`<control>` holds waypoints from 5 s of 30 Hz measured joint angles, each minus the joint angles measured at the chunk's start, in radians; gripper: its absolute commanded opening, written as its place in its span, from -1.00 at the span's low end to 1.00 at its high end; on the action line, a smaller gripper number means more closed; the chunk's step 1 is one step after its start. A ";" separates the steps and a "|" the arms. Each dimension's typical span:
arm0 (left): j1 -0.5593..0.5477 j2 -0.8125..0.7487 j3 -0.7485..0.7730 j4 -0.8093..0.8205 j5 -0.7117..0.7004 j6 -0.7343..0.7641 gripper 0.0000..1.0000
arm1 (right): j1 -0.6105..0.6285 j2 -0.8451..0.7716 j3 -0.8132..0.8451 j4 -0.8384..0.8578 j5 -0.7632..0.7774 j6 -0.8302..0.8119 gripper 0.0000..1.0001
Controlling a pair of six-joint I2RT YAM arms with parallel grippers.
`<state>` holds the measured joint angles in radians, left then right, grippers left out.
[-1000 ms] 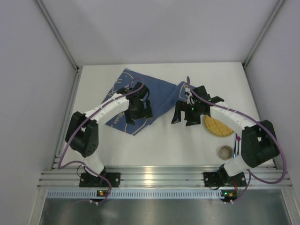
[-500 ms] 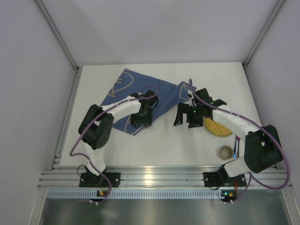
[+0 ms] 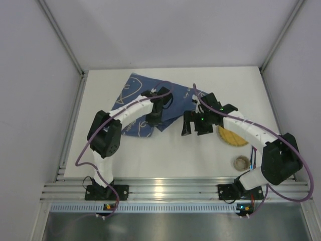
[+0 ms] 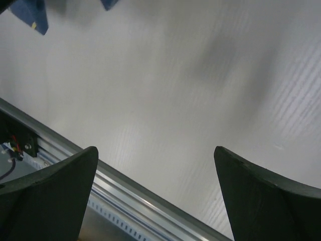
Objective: Set the dinner table for one person
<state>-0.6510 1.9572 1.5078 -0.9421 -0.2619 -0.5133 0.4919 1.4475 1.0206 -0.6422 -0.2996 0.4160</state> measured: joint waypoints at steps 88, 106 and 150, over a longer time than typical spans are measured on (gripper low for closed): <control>0.528 -0.367 -0.564 0.113 0.193 -0.088 0.50 | -0.207 0.185 -0.097 -0.066 0.131 0.124 -0.65; 0.481 -0.660 -0.300 -0.023 0.233 -0.113 0.52 | -0.443 -0.219 0.214 -0.280 0.402 0.026 1.00; 0.471 -0.789 -0.486 -0.095 0.272 -0.073 0.46 | -0.999 -0.242 -0.607 0.427 -0.143 0.455 0.01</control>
<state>-0.1799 1.1679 1.0222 -1.0367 0.0105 -0.5861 -0.5072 1.2057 0.4141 -0.2150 -0.4423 0.8715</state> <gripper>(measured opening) 0.732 0.592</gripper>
